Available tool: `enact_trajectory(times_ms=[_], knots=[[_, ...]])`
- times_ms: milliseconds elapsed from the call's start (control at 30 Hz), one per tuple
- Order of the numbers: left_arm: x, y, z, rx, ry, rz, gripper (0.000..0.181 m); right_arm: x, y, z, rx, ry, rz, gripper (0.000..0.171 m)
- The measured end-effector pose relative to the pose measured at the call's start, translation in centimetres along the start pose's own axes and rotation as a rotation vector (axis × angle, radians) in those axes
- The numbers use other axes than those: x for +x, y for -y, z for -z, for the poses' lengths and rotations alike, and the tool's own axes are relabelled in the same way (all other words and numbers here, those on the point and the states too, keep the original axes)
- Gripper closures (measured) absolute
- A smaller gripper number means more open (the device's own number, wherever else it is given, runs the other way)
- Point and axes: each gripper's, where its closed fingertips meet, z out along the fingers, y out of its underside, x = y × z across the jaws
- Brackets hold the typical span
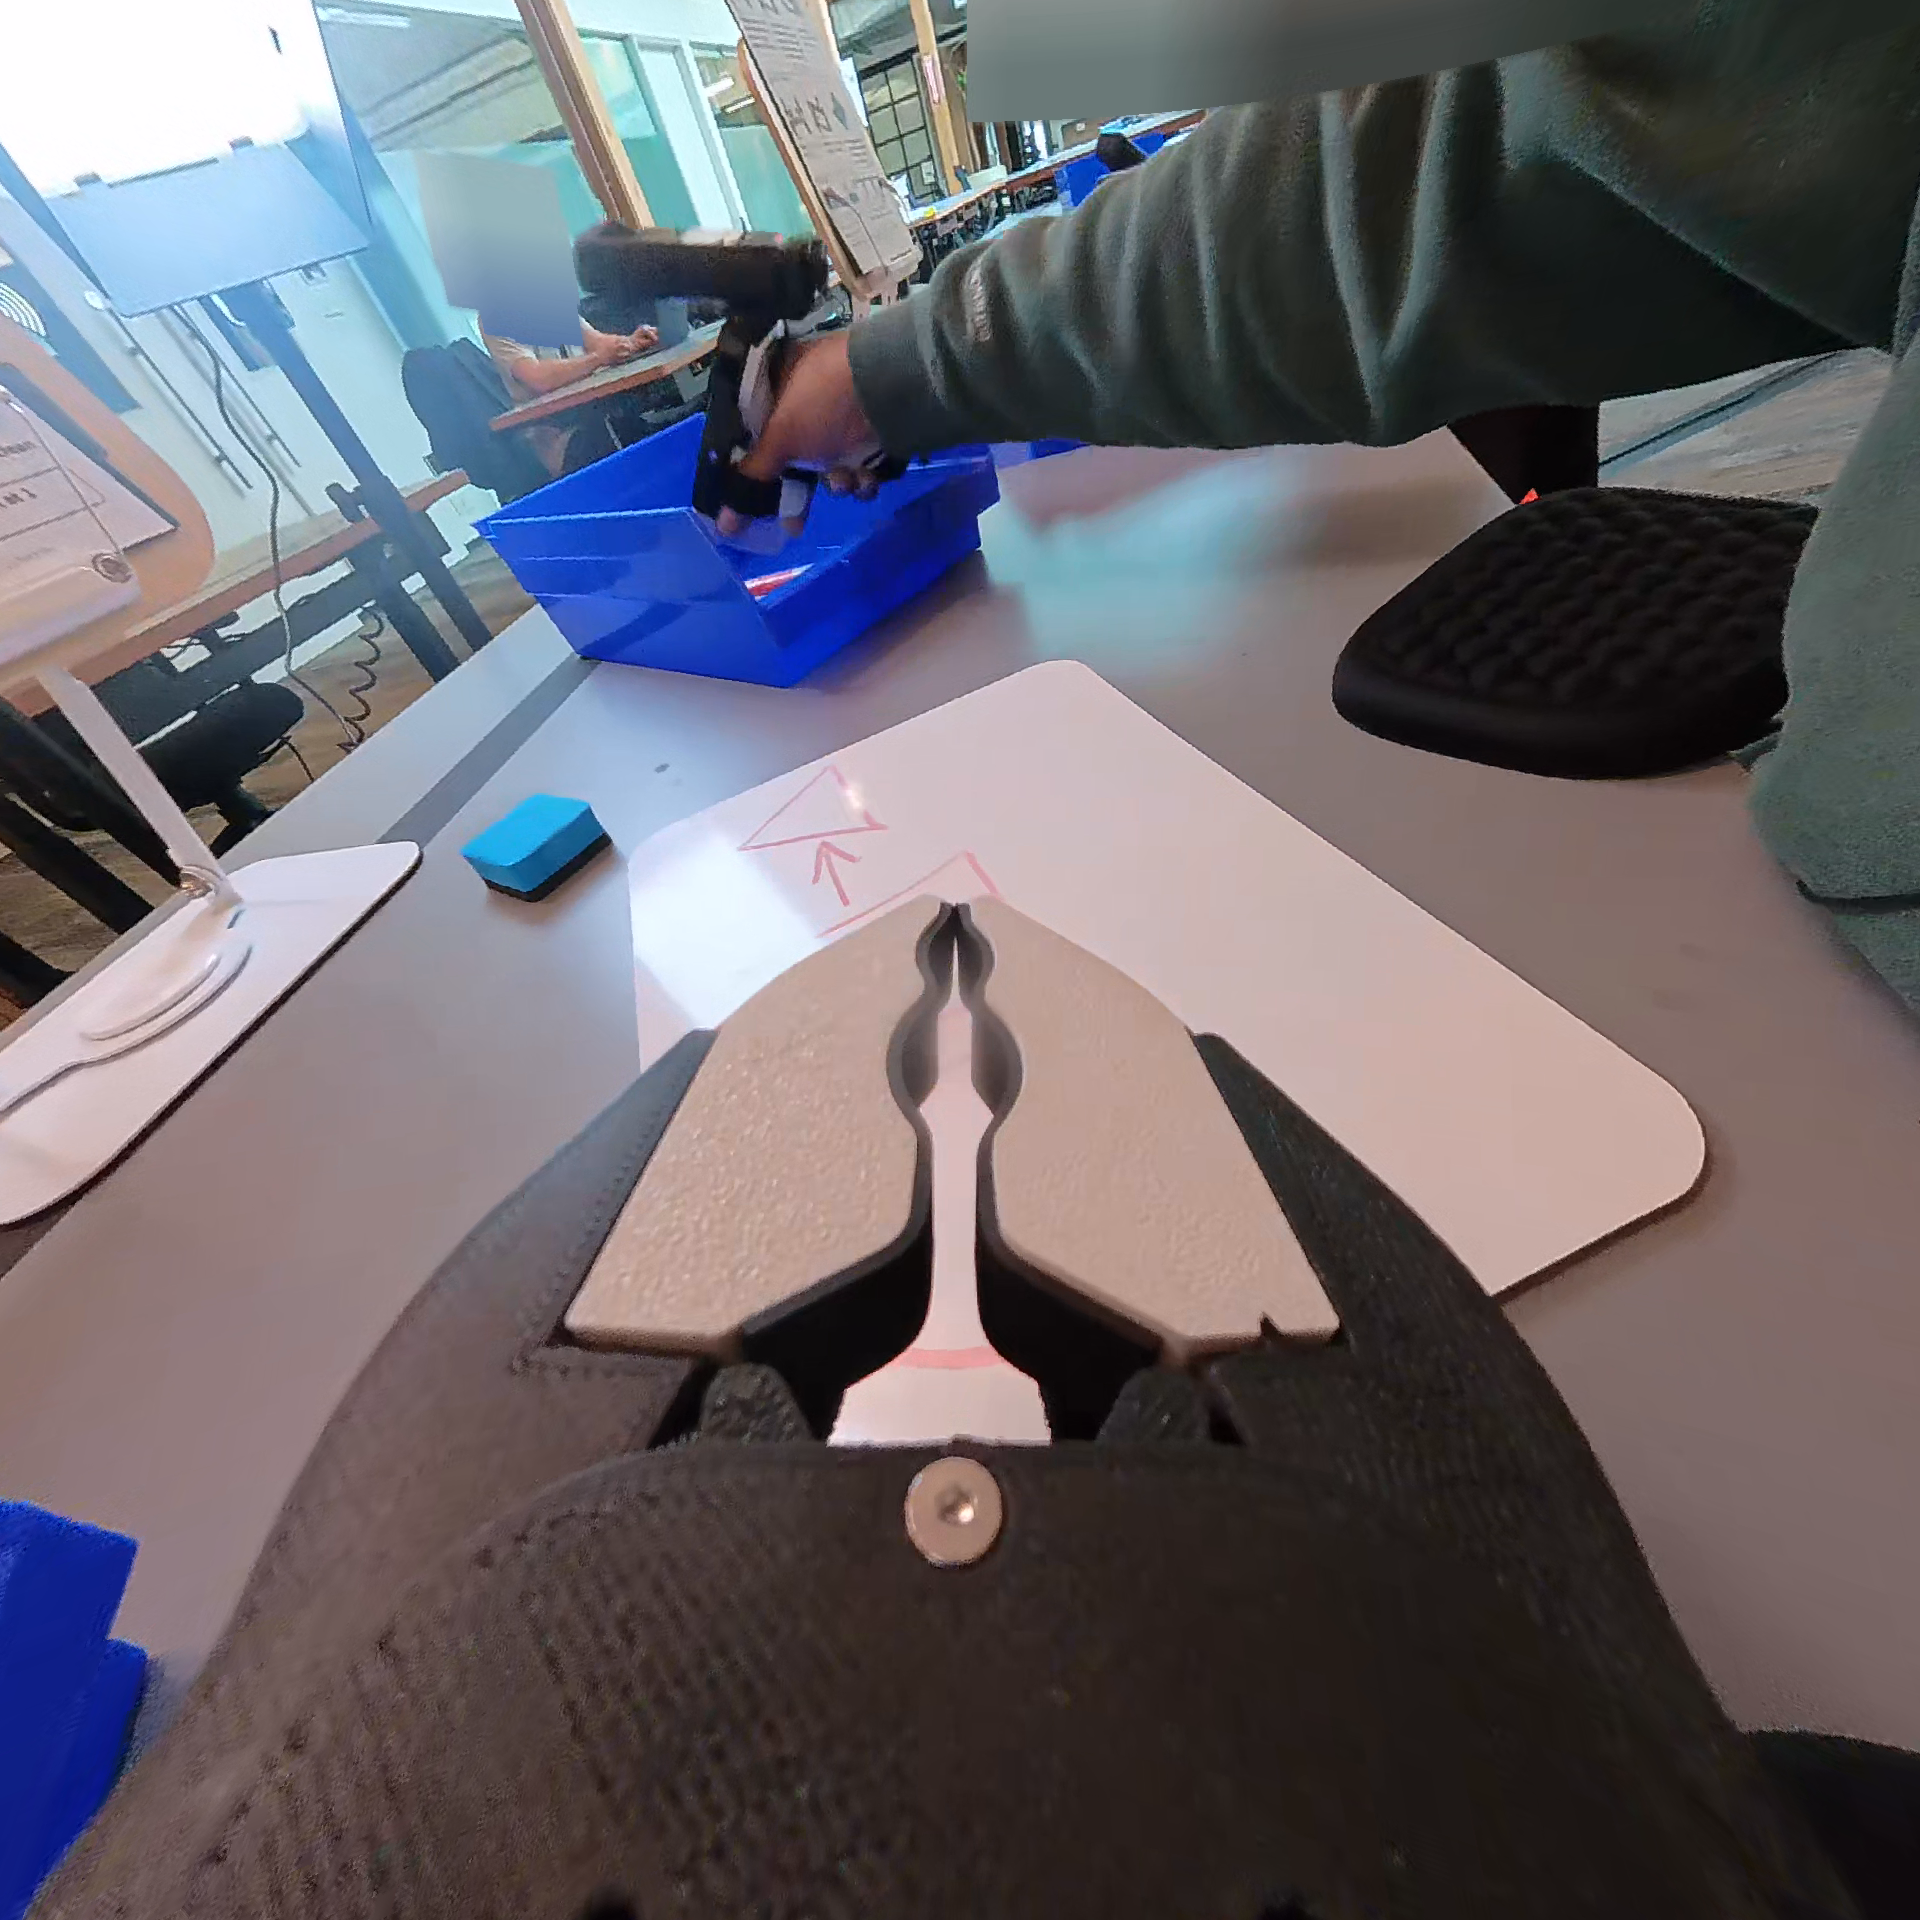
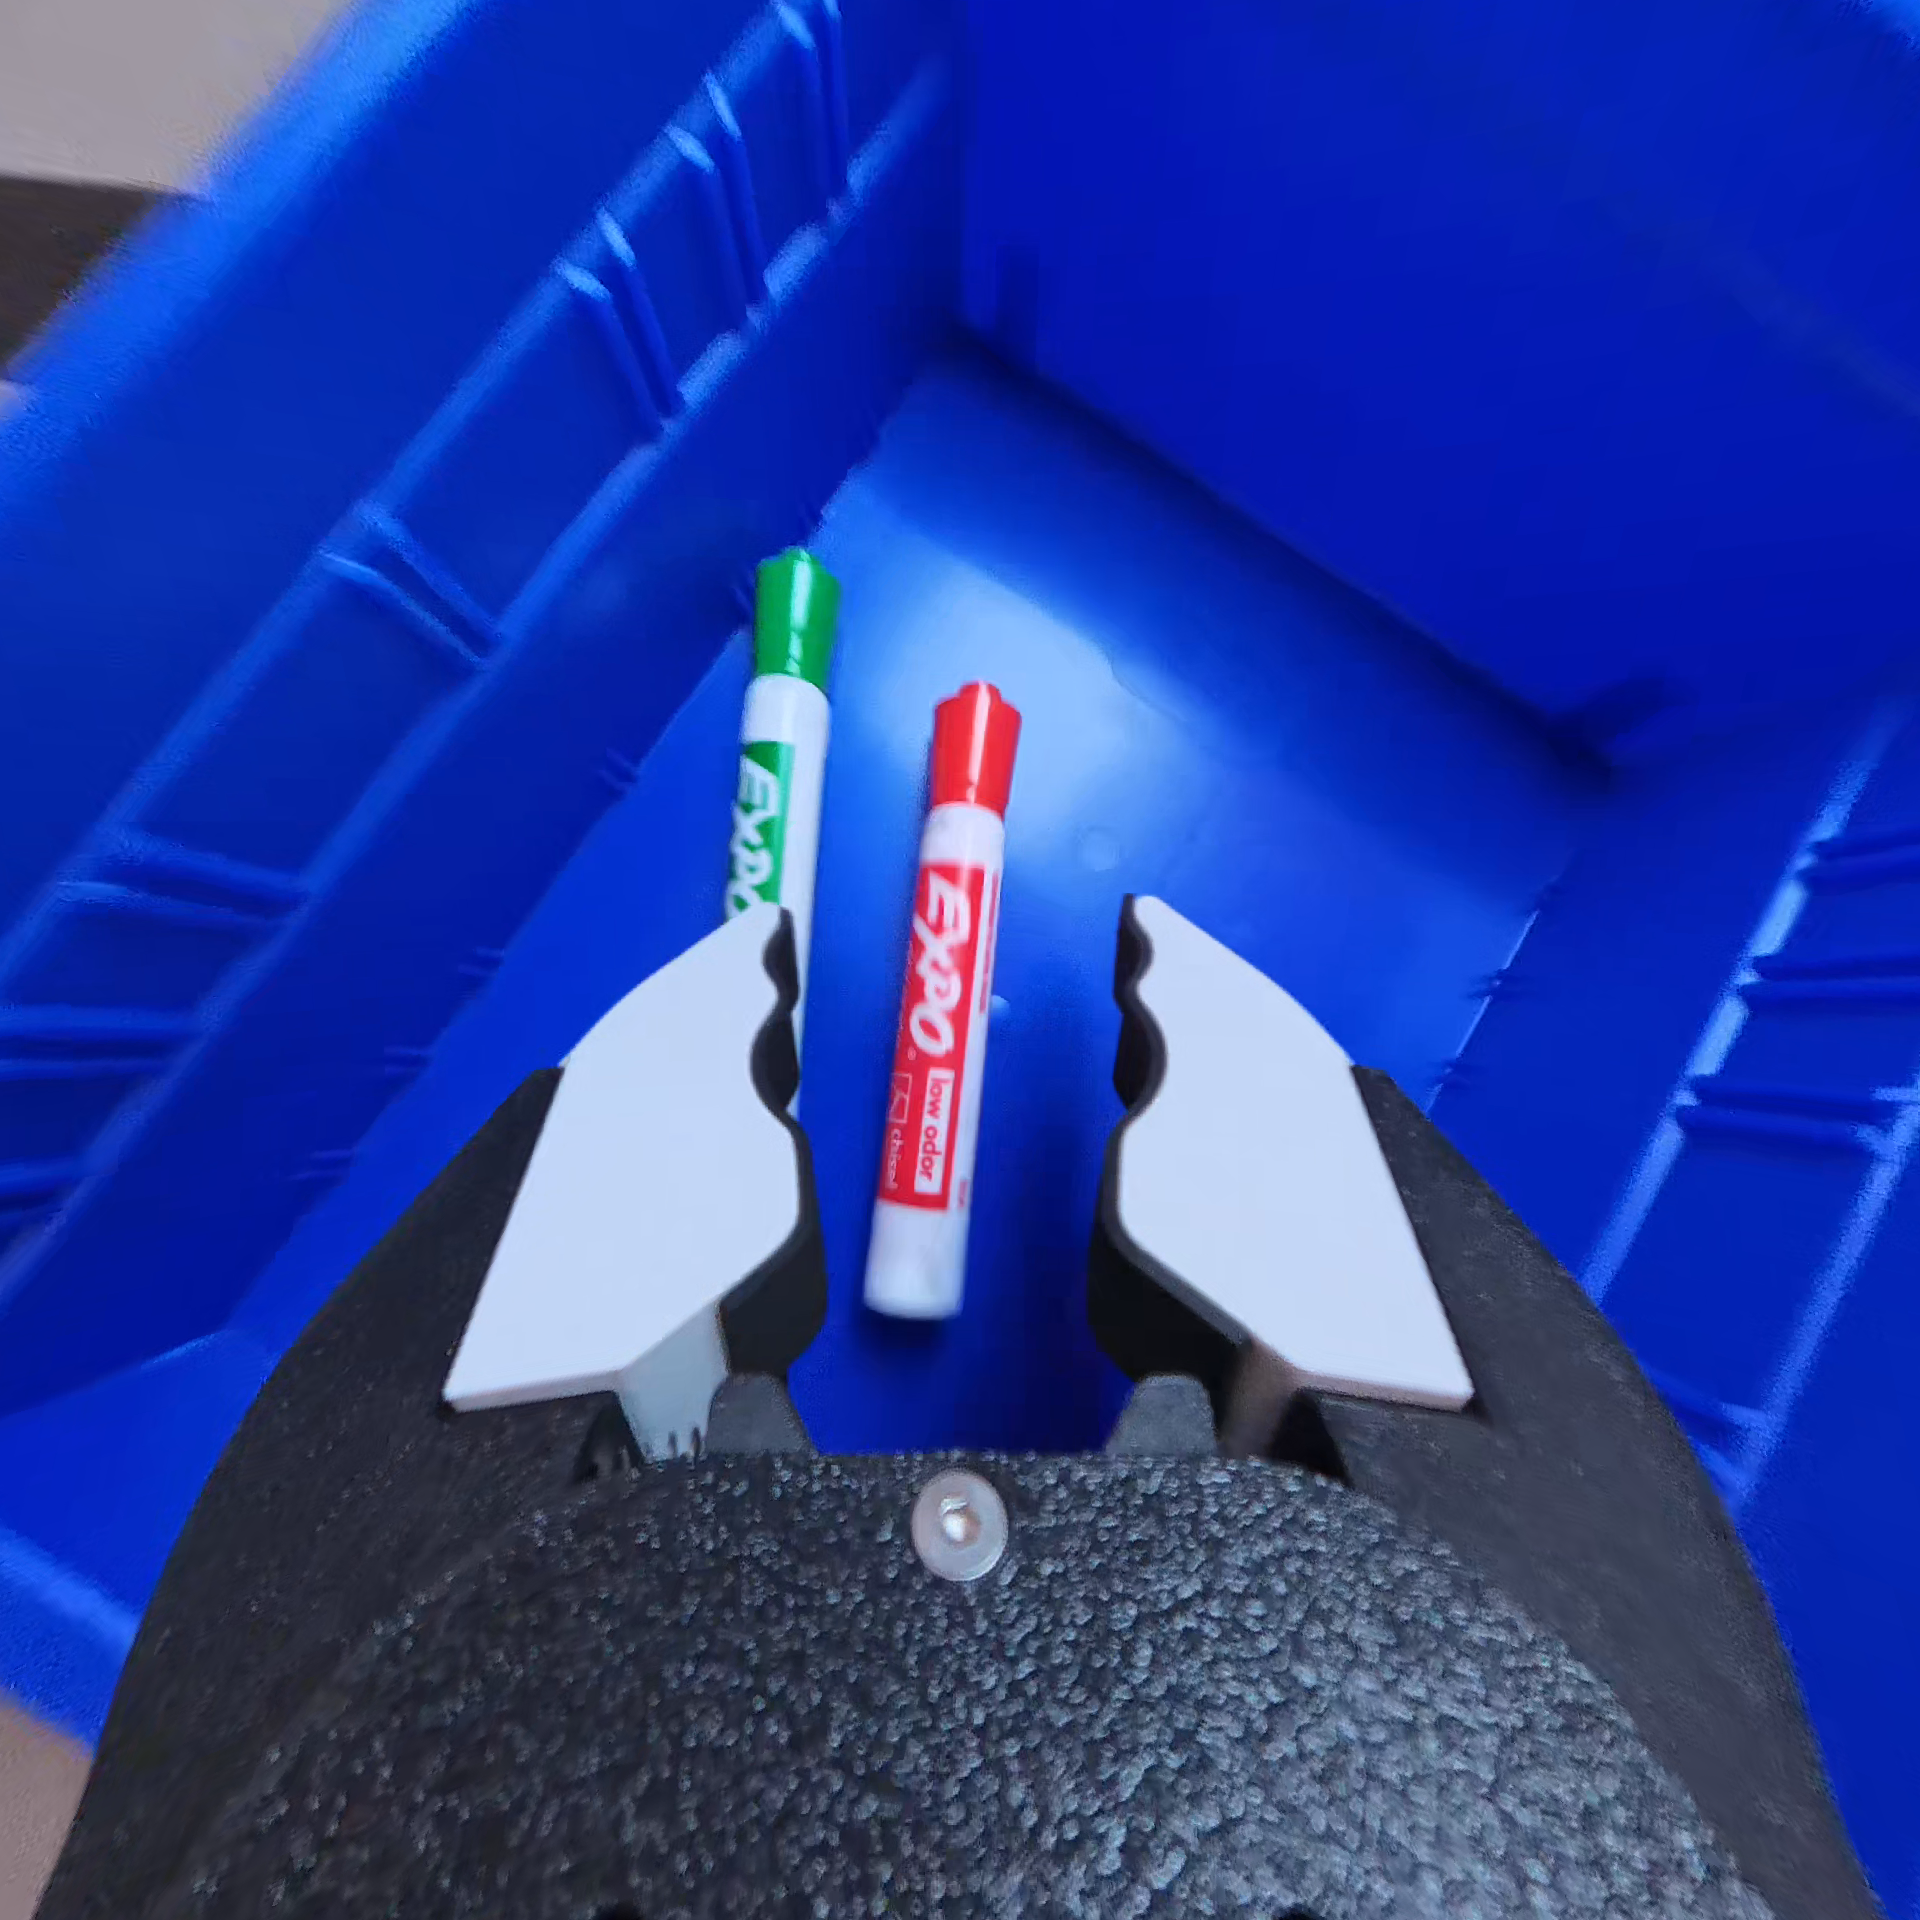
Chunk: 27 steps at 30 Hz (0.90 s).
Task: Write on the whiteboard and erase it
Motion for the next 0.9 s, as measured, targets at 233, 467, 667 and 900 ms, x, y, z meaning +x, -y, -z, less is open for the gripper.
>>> enact_trajectory(times_ms=[233,467,667,900], knots=[[-2.2,-0.2,0.9,0.011,0.084,0.052,0.181,-6.5,8.0,11.9,0.479,0.153,0.210,0.106],[-4.2,-0.5,1.4,0.028,0.143,0.133,0.181,-21.4,4.1,14.2,0.351,0.567,0.571,0.109],[-5.4,-2.1,3.3,-0.048,0.168,0.084,0.173,-26.0,2.6,6.8,0.020,0.556,0.900,0.107],[-4.8,-5.2,5.3,-0.215,0.016,0.123,0.159,-27.3,1.9,0.6,-0.206,0.527,0.974,0.103]])
